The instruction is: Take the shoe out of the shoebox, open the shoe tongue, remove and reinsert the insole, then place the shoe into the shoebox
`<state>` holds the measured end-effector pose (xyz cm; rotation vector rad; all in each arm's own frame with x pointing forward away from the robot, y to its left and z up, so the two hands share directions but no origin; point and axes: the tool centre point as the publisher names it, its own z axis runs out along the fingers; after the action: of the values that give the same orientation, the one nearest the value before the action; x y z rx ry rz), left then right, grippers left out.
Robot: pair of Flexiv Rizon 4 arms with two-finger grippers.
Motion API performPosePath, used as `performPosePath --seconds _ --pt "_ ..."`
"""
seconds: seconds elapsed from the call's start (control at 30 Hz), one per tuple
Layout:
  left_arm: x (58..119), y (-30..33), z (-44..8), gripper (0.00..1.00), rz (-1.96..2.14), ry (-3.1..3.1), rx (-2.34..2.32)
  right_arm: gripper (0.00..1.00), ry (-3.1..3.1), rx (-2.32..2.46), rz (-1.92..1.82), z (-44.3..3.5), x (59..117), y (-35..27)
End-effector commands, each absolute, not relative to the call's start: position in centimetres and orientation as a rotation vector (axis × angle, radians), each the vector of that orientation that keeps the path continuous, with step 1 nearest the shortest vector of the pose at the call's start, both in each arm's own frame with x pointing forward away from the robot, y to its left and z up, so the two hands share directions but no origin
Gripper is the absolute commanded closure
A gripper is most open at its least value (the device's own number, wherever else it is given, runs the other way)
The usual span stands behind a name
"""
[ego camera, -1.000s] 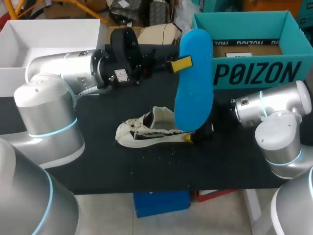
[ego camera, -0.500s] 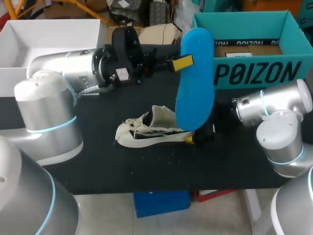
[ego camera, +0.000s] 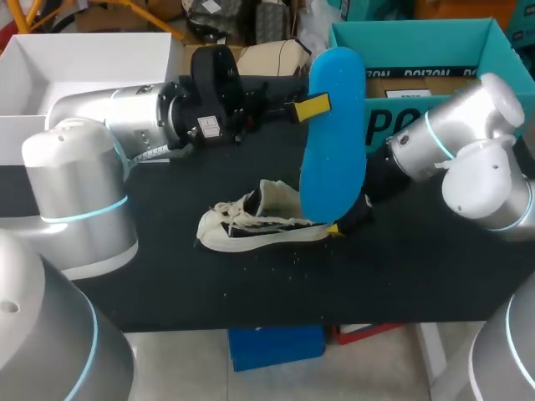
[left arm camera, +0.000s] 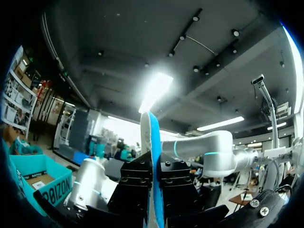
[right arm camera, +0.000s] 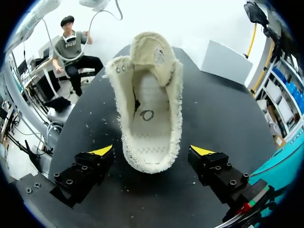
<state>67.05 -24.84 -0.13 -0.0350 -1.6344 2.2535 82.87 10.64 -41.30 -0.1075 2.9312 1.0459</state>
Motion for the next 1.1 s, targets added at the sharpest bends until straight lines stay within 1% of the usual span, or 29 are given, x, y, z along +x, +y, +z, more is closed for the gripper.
performPosePath --seconds 0.03,0.2,0.5,0.83,1.1 --pt "67.01 -24.97 -0.19 1.0 2.253 -1.636 -0.036 0.0 3.089 -0.184 0.551 -40.17 83.26 11.13" --pt "67.01 -24.97 -0.19 1.0 2.253 -1.636 -0.036 0.0 3.078 -0.19 0.345 -40.12 83.16 11.07" --pt "67.01 -24.97 -0.19 1.0 2.253 -1.636 -0.036 0.0 3.018 -0.12 0.157 -39.99 82.89 10.82" --pt "67.01 -24.97 -0.19 1.0 2.253 -1.636 -0.036 0.0 3.005 -0.137 0.091 -39.41 82.93 11.47" --pt "67.01 -24.97 -0.19 1.0 2.253 -1.636 -0.036 0.0 3.013 -0.126 0.145 -39.51 83.1 11.67"
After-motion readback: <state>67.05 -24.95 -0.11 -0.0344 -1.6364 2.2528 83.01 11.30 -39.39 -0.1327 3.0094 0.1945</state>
